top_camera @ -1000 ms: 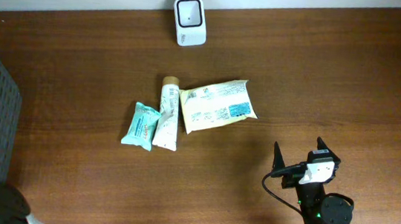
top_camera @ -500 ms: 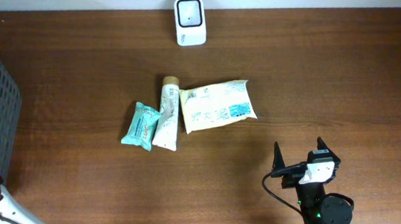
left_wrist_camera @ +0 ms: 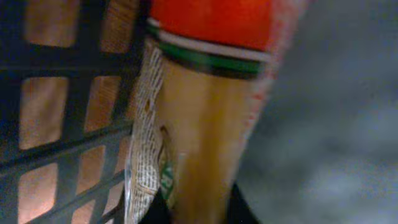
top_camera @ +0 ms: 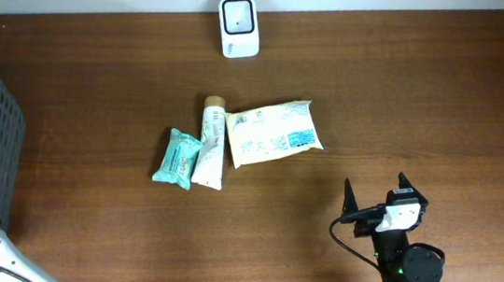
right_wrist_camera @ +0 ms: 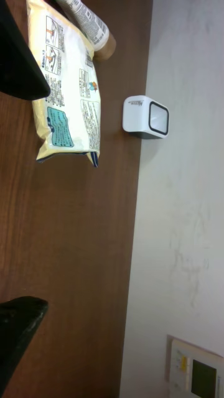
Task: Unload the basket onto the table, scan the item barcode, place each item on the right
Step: 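Return the left gripper to the basket and grasp the orange snack bar, then place the orange snack bar on the table left of the wipes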
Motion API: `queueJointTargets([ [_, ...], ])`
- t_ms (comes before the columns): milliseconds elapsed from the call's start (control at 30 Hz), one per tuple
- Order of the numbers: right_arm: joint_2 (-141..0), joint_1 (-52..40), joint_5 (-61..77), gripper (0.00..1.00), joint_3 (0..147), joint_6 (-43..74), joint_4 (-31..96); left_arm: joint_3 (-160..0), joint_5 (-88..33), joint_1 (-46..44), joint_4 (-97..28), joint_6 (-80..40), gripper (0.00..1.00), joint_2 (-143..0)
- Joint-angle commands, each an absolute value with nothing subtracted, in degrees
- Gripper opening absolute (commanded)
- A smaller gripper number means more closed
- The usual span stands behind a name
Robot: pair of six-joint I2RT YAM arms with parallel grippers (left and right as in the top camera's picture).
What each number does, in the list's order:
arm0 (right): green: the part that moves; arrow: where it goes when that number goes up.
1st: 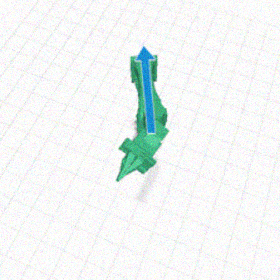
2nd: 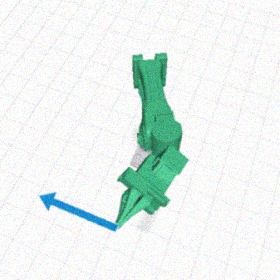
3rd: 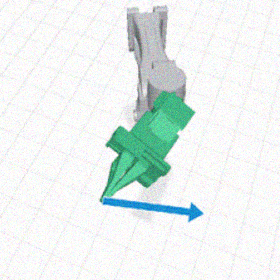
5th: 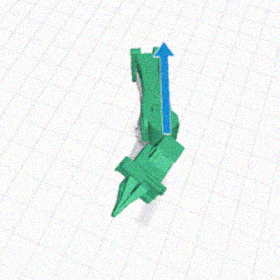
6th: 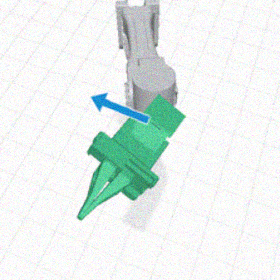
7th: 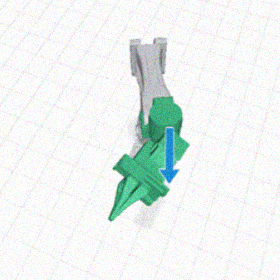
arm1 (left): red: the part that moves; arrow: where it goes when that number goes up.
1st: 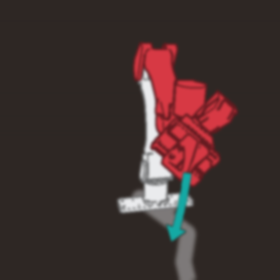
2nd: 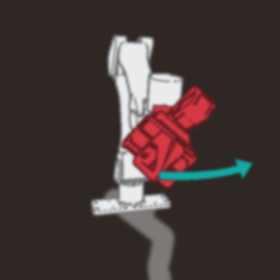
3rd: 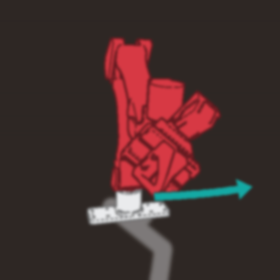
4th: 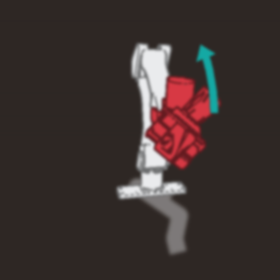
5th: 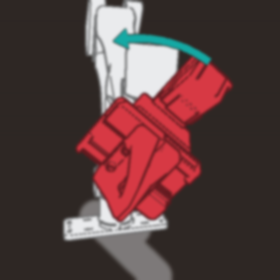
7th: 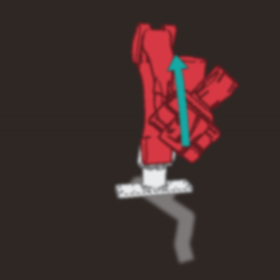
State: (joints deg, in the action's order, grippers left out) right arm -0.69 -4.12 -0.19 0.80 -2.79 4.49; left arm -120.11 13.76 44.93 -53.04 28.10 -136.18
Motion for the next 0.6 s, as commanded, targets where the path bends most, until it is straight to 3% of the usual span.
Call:
queueJointTargets([
  [0, -0.3, -4.5, -0.3, 0.99, 0.3, -2.5, 4.6, -119.2, 10.7, 45.7, -53.5, 24.7, 0.0, -138.0],
  [200, -0.3, -4.5, -0.3, 0.99, 0.3, -2.5, 4.6, -119.2, 9.0, 44.4, -54.7, 24.7, 0.0, -132.6],
  [367, -0.3, -4.5, -0.3, 0.99, 0.3, -2.5, 4.6, -119.2, -1.9, 44.4, -56.6, 24.7, 0.0, -121.2],
  [567, -0.3, -4.5, -0.3, 0.99, 0.3, -2.5, 4.6, -119.2, -7.9, 44.4, -51.5, 15.8, 0.0, -107.3],
])
